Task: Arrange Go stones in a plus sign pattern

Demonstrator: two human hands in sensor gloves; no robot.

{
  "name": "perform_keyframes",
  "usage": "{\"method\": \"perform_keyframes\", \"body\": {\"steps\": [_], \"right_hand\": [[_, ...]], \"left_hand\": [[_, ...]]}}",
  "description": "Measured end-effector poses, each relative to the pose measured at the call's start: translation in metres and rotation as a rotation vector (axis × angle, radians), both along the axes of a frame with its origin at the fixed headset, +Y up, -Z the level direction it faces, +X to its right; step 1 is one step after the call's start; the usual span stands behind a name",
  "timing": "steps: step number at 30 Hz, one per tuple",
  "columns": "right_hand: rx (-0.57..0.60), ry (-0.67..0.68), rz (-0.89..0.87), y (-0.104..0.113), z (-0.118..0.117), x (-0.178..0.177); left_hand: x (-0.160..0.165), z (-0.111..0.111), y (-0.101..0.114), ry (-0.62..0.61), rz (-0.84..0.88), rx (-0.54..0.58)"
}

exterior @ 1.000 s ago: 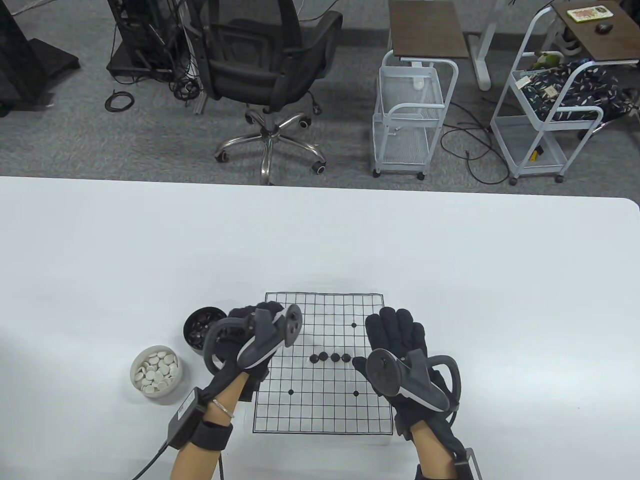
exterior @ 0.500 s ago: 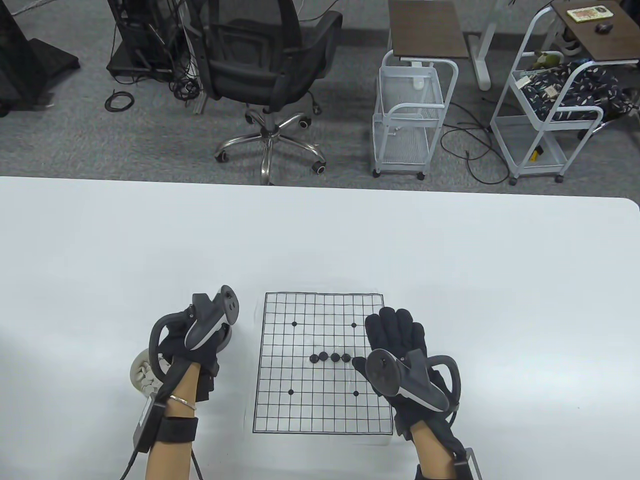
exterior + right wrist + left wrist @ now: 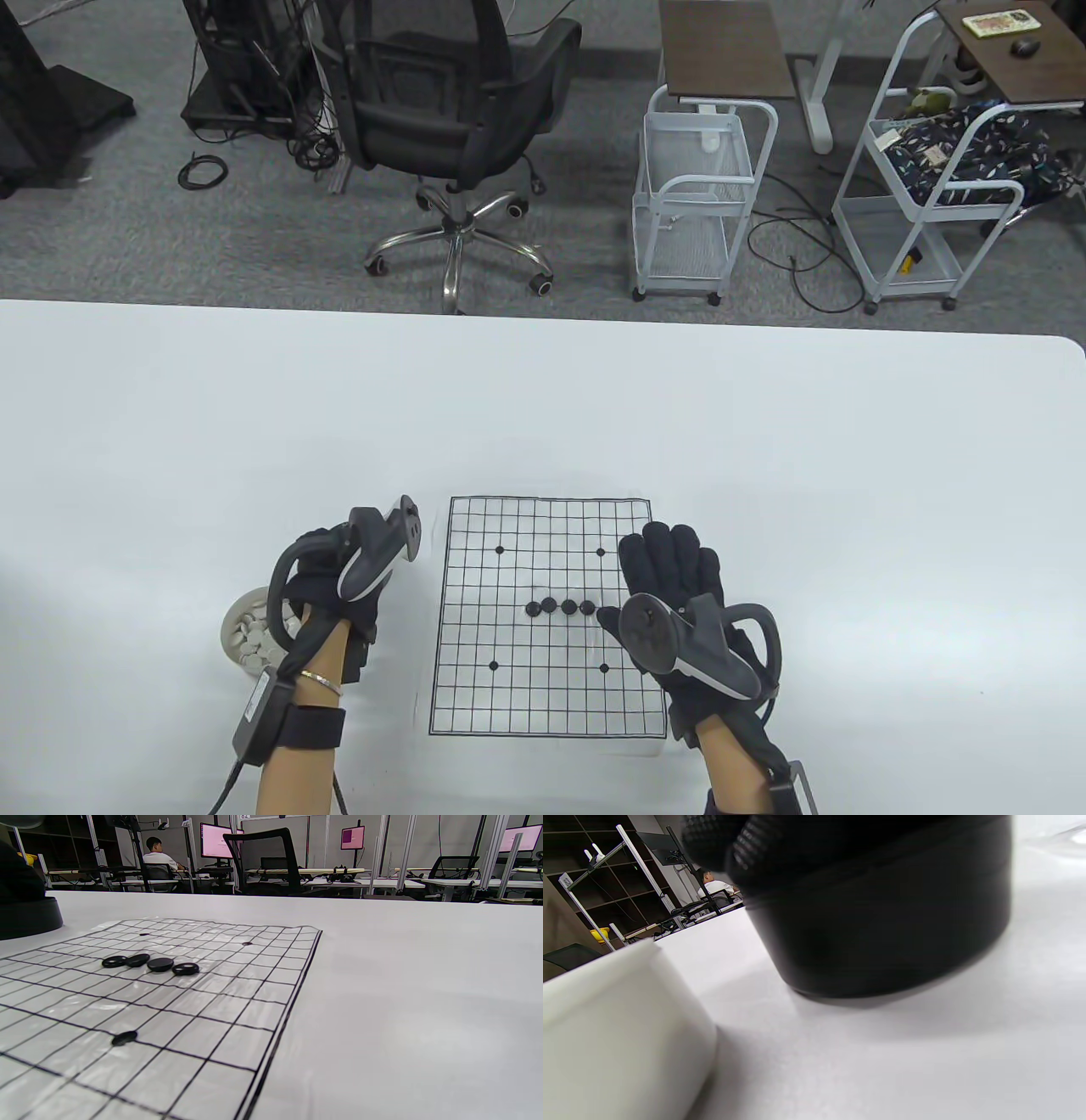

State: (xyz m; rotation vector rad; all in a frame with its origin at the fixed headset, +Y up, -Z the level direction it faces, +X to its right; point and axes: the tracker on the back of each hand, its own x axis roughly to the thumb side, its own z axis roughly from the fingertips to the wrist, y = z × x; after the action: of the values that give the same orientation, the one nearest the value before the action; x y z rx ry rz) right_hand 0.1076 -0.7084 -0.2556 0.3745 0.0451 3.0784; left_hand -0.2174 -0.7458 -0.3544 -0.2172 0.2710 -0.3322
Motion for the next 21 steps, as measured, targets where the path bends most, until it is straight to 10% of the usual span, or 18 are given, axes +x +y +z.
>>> {"method": "perform_keyframes", "body": {"steps": [21], "right_hand": [[0.002,0.008,-0.009,0.000,-0.001,0.000]], "left_hand": [[-0.011,0.010,0.034,-0.047,0.245,0.147]]}}
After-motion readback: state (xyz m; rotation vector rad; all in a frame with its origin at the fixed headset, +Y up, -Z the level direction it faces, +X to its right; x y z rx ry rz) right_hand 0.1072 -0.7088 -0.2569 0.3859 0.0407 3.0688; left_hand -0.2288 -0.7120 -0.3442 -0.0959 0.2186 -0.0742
